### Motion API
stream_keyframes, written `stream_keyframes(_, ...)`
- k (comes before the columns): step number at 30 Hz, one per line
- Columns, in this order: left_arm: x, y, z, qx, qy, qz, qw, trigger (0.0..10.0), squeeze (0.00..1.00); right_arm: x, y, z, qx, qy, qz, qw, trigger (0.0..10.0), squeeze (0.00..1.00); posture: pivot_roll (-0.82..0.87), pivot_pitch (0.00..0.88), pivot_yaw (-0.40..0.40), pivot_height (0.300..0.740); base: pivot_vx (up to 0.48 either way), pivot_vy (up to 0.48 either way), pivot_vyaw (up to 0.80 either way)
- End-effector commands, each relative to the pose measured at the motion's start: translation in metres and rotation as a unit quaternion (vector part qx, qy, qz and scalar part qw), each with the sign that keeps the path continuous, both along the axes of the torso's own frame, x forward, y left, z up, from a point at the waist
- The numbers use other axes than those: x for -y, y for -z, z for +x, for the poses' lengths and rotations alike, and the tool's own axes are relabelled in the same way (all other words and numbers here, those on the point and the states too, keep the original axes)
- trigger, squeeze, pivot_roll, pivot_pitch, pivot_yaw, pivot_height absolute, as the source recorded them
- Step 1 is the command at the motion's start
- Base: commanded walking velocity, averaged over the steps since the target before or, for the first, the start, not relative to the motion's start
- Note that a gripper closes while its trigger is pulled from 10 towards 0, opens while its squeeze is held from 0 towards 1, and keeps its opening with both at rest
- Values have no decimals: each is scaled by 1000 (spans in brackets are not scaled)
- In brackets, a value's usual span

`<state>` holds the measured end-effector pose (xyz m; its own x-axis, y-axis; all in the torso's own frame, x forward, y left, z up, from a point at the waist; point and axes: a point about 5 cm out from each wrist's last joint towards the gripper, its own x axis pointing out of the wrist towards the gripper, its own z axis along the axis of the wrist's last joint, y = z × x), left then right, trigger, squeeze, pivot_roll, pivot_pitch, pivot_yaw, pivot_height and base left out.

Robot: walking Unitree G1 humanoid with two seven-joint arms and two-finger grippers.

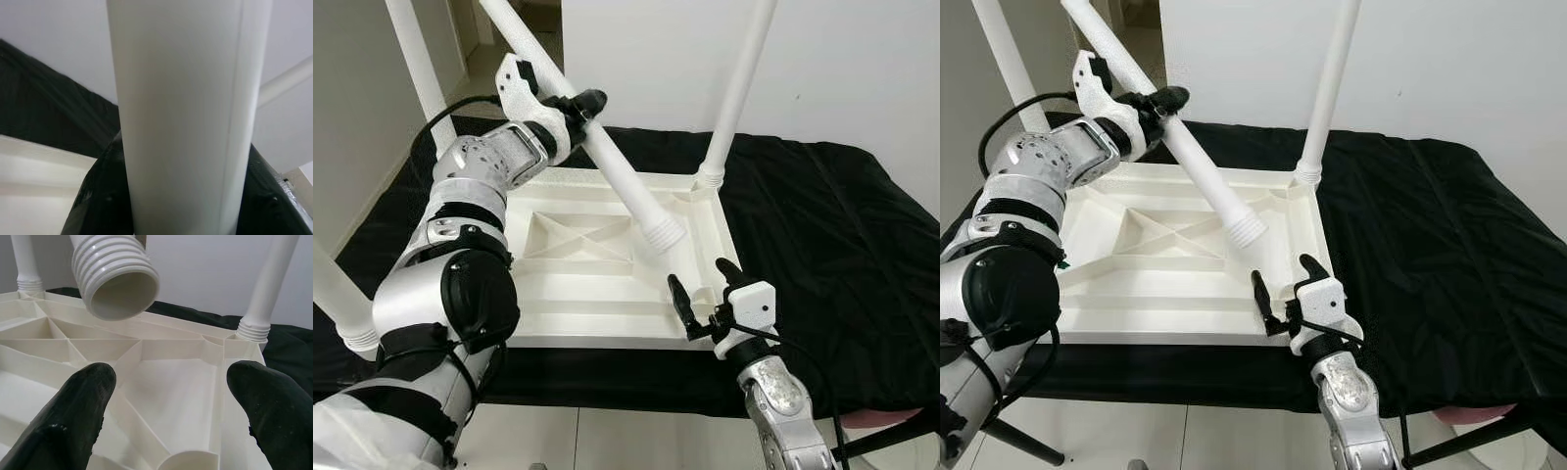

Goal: Building children table

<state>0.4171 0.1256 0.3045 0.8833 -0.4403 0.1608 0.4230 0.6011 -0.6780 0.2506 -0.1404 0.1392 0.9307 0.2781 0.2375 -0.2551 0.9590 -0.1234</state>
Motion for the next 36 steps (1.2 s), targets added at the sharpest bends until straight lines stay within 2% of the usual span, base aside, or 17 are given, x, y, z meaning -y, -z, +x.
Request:
stream_keyframes(1,-2,-7,-1,38,-12,13,999,10000,0,4,-5,3,0,10,8,1000,10000,0,-62,0,-27,740,0,0,0)
stream_keyframes(5,-1,-14,-7,80,-62,31,994,10000,0,4,-13,10,4,15,-4,1000,10000,0,-60,0,-32,740,0,0,0)
stream_keyframes(7,-1,-14,-7,80,-62,31,994,10000,0,4,-13,10,4,15,-4,1000,10000,0,-60,0,-32,740,0,0,0)
stream_keyframes(11,5,-19,-17,127,-109,55,984,10000,0,0,-23,19,9,22,-19,1000,10000,0,-55,0,-44,740,0,0,0)
stream_keyframes(13,5,-19,-17,127,-109,55,984,10000,0,0,-23,19,9,22,-19,1000,10000,0,-55,0,-44,740,0,0,0)
stream_keyframes(14,11,-19,-28,161,-139,70,975,10000,0,-4,-29,26,10,22,-30,999,10000,0,-50,0,-54,740,0,0,0)
stream_keyframes(18,15,-19,-32,170,-147,72,972,10000,0,-6,-31,28,10,21,-38,999,10000,0,-50,0,-54,740,0,0,0)
stream_keyframes(20,26,-17,-43,192,-158,78,966,10000,0,-10,-36,34,12,16,-48,999,10000,0,-40,0,-62,740,0,0,0)
stream_keyframes(25,34,-17,-49,209,-160,92,961,10000,0,-14,-39,38,16,11,-51,999,10000,0,-40,0,-62,740,0,0,0)
stream_keyframes(27,49,-13,-59,227,-157,117,954,10000,0,-20,-45,44,19,1,-58,998,10000,0,-34,0,-66,740,0,0,0)
stream_keyframes(28,49,-13,-59,227,-157,117,954,10000,0,-20,-45,44,19,1,-58,998,10000,0,-34,0,-66,740,0,0,0)
stream_keyframes(30,64,-10,-68,241,-144,132,951,10000,0,-27,-49,50,21,-12,-68,997,10000,0,-25,0,-66,740,0,0,0)
stream_keyframes(36,76,-9,-77,259,-132,146,946,10000,0,-33,-53,56,21,-21,-79,996,10000,0,-25,0,-66,740,0,0,0)
